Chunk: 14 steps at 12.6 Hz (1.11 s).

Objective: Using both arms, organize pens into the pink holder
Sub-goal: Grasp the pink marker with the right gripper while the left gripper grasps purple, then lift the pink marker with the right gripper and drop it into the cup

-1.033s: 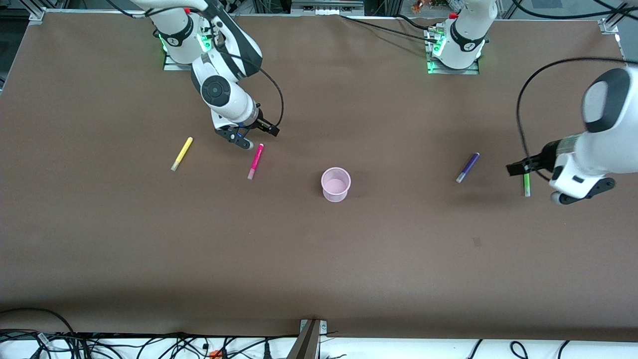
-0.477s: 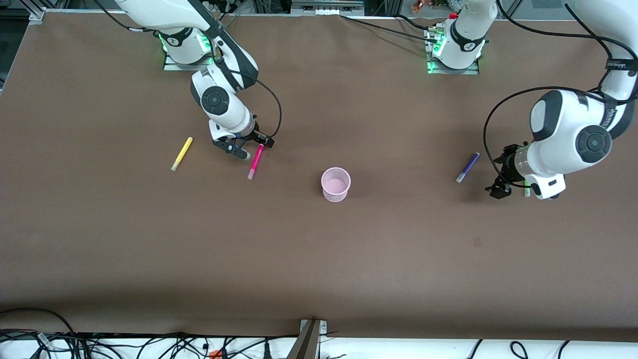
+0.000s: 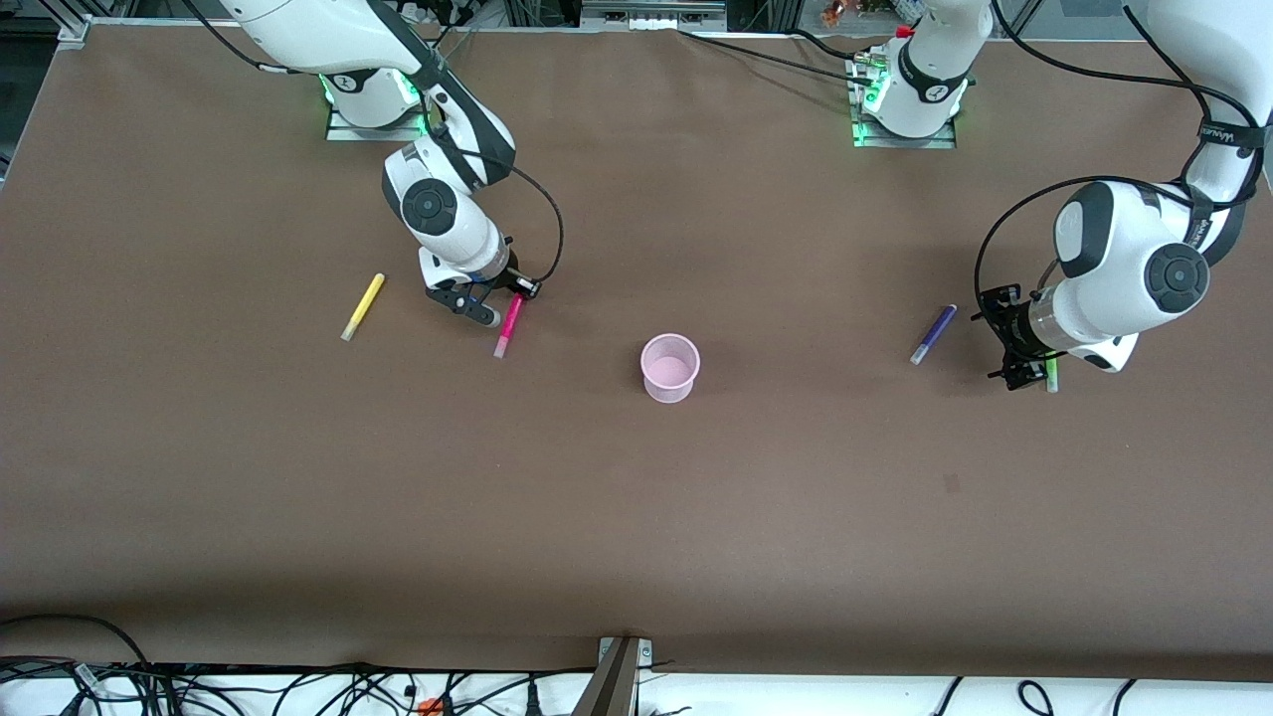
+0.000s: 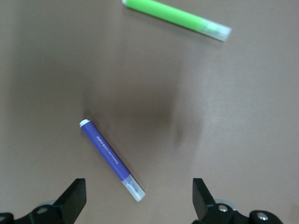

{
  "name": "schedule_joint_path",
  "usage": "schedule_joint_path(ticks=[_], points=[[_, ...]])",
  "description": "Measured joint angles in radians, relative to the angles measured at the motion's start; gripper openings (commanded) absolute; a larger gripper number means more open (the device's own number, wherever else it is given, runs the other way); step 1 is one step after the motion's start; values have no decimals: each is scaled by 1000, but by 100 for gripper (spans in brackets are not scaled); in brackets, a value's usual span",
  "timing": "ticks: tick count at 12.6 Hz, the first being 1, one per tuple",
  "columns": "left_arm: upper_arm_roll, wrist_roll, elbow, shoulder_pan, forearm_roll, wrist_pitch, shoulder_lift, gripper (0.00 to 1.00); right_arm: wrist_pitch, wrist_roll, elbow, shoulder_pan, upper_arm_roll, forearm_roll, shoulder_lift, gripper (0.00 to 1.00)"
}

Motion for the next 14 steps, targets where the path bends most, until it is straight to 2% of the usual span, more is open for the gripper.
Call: schedule_joint_path(ticks=[3,5,7,9,12,13,14], points=[[-7,-129,-89,-25,34,70,9,100,-35,11,32,0,0,0,8,0],[-11,-178,-118,-48,47,117,16,100,-249,60,149,-1,14,30,5,0],[-9,-182,-140,-50,68,162,23,100,-492,86,348,2,54,207,-2,0],[-4,-183,-162,-47,92,194,31,100,-602,98,506,6,68,383,-3,0],[6,-194,-174,-44,137,230,56,100,-610,118,627,6,66,678,65,0],[11,-205,-177,-42,155,246,67,97,-597,118,661,8,66,766,110,0],[14,-218,-183,-39,169,263,76,90,-567,117,690,15,66,842,156,0]])
